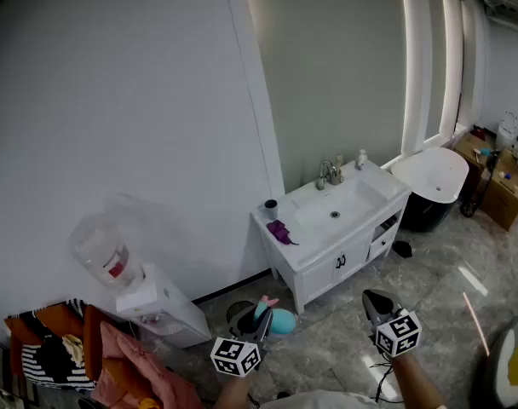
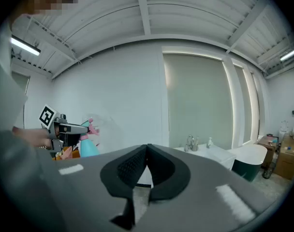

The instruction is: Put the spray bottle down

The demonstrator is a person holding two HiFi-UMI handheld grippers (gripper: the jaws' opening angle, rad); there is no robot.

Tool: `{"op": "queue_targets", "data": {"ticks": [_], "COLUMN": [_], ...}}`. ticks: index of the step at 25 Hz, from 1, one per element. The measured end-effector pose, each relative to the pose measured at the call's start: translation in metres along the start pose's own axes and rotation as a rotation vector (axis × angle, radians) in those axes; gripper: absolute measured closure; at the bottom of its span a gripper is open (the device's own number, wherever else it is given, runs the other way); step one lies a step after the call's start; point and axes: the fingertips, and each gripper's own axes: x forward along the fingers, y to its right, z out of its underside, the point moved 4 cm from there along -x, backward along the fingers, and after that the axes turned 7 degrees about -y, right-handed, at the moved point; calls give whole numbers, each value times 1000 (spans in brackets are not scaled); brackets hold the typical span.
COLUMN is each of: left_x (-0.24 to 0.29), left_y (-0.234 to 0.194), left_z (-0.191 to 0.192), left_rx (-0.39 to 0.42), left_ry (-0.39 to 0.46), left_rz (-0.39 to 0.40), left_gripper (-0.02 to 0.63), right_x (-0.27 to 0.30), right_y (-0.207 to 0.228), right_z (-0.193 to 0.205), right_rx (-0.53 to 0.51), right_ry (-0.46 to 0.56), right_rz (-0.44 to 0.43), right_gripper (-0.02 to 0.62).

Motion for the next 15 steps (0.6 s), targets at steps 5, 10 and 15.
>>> {"op": "queue_targets", "data": {"ticks": [5,10,15], "left_x": [2,3,-3], "left_y": [-3,-4,-9], "left_z": [0,1,7], "left_rx": [0,-5,-11], "left_ry": [-4,-6,-8], "left_rz": [3,6,20], "left_gripper": [511,509,511], "right_x": [4,6,10], "right_y": [0,-1,-7], "right_z": [-2,-2,4], "right_rx": [-1,9,24], "right_ry": [-1,-2,-24], "right_rz": [-1,3,14], "right_gripper": [584,584,584]}}
